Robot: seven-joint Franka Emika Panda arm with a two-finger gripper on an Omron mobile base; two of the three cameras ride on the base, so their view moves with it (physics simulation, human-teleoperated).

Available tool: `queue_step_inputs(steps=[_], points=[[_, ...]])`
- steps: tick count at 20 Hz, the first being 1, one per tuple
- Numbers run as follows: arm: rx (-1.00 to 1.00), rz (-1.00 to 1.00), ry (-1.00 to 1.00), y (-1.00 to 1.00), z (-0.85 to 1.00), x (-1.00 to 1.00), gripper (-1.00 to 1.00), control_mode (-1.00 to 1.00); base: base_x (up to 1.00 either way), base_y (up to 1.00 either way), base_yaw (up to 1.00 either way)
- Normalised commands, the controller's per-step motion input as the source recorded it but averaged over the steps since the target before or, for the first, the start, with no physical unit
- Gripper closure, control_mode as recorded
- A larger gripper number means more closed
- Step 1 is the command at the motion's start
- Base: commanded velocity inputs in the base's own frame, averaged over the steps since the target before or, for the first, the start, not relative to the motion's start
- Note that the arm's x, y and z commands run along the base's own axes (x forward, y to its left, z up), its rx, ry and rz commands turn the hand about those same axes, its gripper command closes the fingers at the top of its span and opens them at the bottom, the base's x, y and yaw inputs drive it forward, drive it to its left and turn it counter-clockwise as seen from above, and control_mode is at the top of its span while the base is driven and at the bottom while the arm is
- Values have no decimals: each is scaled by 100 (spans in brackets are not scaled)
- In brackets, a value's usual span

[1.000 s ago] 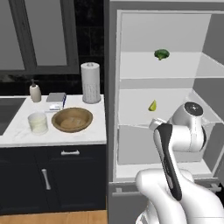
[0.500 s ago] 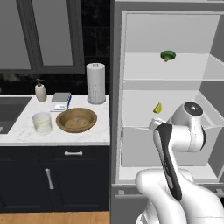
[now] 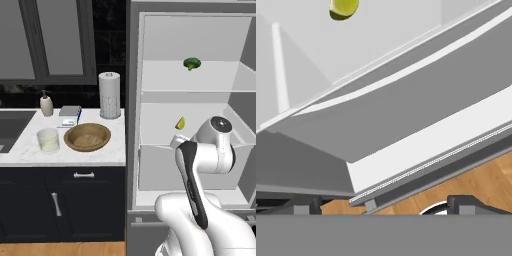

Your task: Grab a lemon wedge from the fridge and one ice cube from the ice bowl, and put them in the glass of lemonade.

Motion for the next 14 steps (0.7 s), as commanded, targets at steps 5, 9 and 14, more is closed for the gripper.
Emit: queue_step_inputs(steps=[5, 9, 14], points=[[-3, 0, -15, 0, 0, 0, -100, -100, 0, 0, 0], [-12, 0, -16, 0, 0, 6, -100, -100, 0, 0, 0], [-14, 0, -12, 0, 0, 23, -100, -100, 0, 0, 0]])
